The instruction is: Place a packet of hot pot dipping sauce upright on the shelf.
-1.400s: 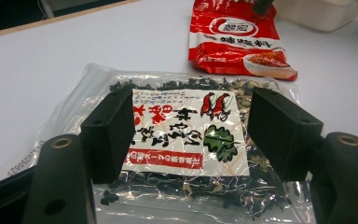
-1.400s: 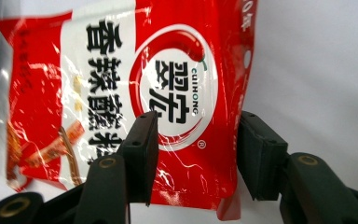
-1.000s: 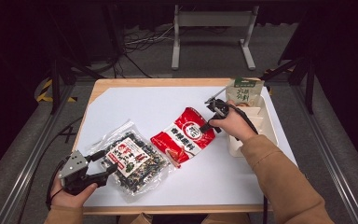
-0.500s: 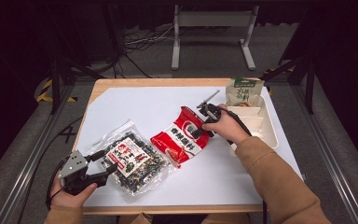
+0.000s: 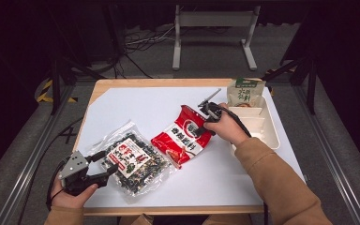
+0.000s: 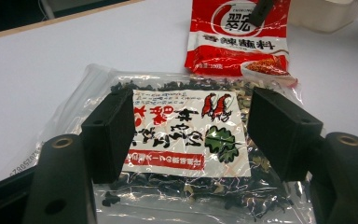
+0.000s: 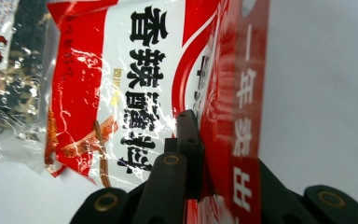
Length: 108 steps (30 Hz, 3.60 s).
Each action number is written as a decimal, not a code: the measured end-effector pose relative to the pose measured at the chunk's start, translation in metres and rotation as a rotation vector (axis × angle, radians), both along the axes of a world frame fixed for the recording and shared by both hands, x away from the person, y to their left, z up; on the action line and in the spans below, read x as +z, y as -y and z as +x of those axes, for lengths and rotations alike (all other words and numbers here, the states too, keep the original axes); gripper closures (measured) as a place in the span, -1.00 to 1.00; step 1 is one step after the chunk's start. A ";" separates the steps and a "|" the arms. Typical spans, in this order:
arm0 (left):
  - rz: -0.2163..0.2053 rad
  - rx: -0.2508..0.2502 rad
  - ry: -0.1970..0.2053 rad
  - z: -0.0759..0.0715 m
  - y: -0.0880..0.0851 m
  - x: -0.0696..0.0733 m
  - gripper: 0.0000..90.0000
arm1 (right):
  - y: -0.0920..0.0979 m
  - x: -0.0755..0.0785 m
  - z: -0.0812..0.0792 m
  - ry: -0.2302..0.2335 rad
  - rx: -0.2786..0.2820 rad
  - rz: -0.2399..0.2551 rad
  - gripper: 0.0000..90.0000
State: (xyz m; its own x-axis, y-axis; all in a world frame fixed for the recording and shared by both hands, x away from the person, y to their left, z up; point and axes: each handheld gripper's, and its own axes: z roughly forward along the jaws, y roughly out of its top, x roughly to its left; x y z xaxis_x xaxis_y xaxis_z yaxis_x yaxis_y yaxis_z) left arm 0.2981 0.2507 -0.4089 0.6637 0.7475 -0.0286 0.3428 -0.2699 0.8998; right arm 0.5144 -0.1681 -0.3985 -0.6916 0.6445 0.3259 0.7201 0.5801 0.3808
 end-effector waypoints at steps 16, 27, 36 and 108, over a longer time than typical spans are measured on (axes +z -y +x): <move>0.002 -0.003 -0.001 0.001 0.000 0.000 -0.27 | -0.002 0.038 -0.012 0.055 0.006 0.084 0.97; 0.000 -0.004 0.002 0.001 0.000 0.001 -0.27 | -0.012 0.072 -0.026 0.111 0.065 0.132 0.97; 0.001 -0.004 -0.002 0.001 0.001 0.000 -0.27 | -0.021 0.100 -0.040 0.201 0.138 0.092 0.97; 0.010 0.000 -0.023 0.001 0.002 -0.003 -0.27 | 0.113 0.209 -0.043 0.635 0.253 -0.042 0.97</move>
State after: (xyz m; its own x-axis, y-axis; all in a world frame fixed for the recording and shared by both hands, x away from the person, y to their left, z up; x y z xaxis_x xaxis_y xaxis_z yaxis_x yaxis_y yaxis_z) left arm 0.2988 0.2492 -0.4118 0.6632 0.7476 -0.0360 0.3629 -0.2792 0.8890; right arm 0.4718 -0.2813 -0.1896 -0.8713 0.4412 -0.2150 0.2047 0.7248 0.6579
